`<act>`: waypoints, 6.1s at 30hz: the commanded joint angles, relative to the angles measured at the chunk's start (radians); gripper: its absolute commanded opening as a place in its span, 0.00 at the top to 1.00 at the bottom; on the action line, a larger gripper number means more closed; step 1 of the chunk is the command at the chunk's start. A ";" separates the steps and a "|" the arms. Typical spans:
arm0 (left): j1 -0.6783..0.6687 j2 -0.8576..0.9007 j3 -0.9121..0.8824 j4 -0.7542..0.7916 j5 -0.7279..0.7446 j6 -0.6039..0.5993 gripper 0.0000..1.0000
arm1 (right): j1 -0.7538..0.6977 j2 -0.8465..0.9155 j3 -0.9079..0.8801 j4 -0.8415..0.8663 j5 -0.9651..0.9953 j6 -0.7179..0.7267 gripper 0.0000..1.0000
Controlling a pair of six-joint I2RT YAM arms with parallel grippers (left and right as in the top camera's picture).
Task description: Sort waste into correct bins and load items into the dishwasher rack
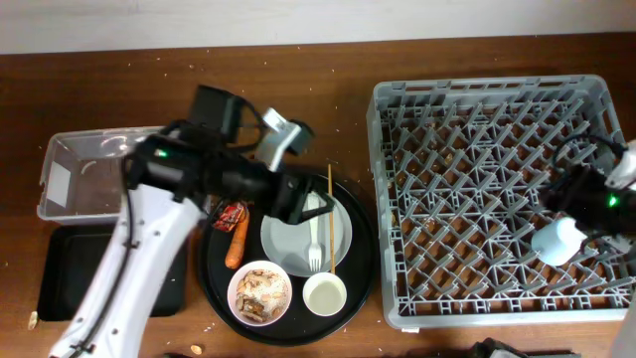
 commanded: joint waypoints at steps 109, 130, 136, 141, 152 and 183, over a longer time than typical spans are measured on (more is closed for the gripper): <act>-0.093 -0.084 -0.261 0.063 -0.662 -0.464 0.20 | 0.568 -0.084 0.140 -0.095 -0.035 0.026 0.25; 0.045 -0.343 -0.100 -0.218 -0.854 -0.463 0.01 | 1.124 1.001 0.127 0.346 0.158 0.333 0.82; 0.045 -0.343 -0.100 -0.216 -0.853 -0.464 0.01 | 1.121 0.851 0.138 0.258 0.188 0.320 0.96; 0.045 -0.343 -0.100 -0.217 -0.853 -0.464 0.01 | 0.961 0.522 0.138 0.178 0.342 0.227 0.96; 0.045 -0.343 -0.100 -0.217 -0.853 -0.463 0.01 | 1.095 0.534 0.003 0.330 0.220 0.274 0.48; 0.045 -0.343 -0.100 -0.217 -0.853 -0.463 0.01 | 0.892 0.473 -0.174 0.369 0.368 0.233 0.54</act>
